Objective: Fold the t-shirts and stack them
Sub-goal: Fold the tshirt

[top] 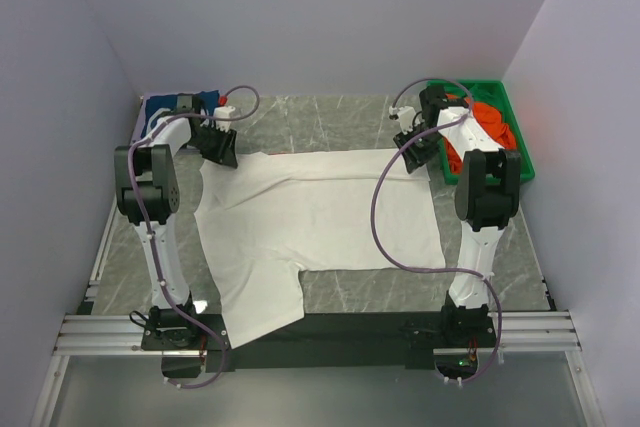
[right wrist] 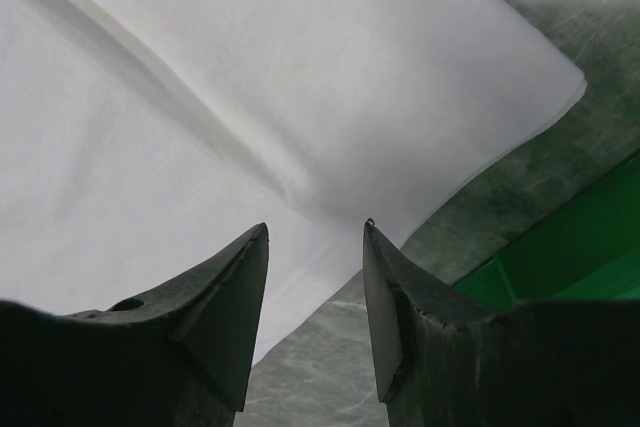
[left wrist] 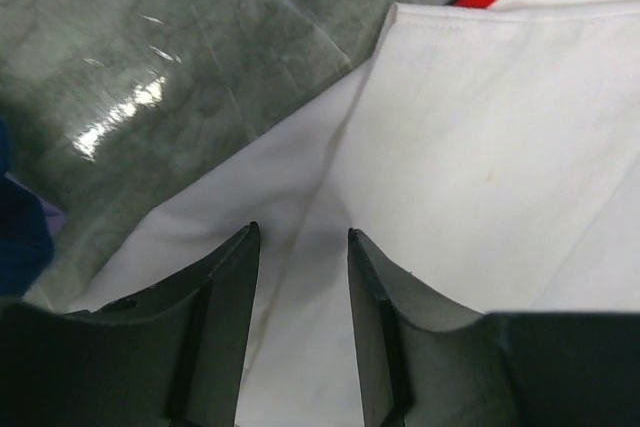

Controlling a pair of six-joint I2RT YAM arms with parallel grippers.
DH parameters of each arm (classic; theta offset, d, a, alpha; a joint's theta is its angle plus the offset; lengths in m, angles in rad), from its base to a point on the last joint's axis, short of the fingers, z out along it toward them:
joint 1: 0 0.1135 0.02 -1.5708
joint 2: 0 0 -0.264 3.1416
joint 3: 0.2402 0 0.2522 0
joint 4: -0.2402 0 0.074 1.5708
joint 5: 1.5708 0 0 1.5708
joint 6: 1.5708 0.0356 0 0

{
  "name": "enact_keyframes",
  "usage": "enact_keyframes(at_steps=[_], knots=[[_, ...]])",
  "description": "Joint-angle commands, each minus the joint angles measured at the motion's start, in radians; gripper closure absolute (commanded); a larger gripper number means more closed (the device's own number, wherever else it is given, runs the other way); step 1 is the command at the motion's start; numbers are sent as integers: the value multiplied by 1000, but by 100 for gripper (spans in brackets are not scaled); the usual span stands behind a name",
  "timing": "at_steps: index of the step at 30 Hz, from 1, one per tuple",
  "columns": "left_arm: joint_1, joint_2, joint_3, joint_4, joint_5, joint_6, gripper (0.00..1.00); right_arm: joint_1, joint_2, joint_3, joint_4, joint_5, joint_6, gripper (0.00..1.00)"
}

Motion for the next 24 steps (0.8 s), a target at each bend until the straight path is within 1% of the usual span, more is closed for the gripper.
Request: enact_keyframes(at_steps=[1, 6, 8, 11, 12, 18, 20, 23, 24], knots=[[-4, -64, -32, -13, 55, 20, 54, 8, -77, -12, 7, -1, 15, 50], [-10, -65, -29, -29, 59, 28, 56, 9, -72, -6, 5, -2, 20, 50], [-11, -61, -27, -34, 62, 28, 60, 12, -72, -5, 5, 1, 19, 50], [-11, -70, -30, -31, 70, 32, 69, 12, -74, -5, 5, 2, 19, 51], [-11, -74, -32, -29, 73, 35, 76, 12, -75, -5, 5, 2, 19, 51], [-21, -149, -70, -40, 107, 74, 87, 12, -77, -11, 5, 1, 20, 51], [-34, -186, -93, -51, 107, 98, 86, 12, -80, -14, 5, -2, 19, 52], [-38, -225, -139, -46, 101, 100, 75, 14, -85, -22, 10, -5, 23, 52], [-63, -234, -164, -28, 96, 95, 73, 12, -86, -23, 11, -7, 23, 52]])
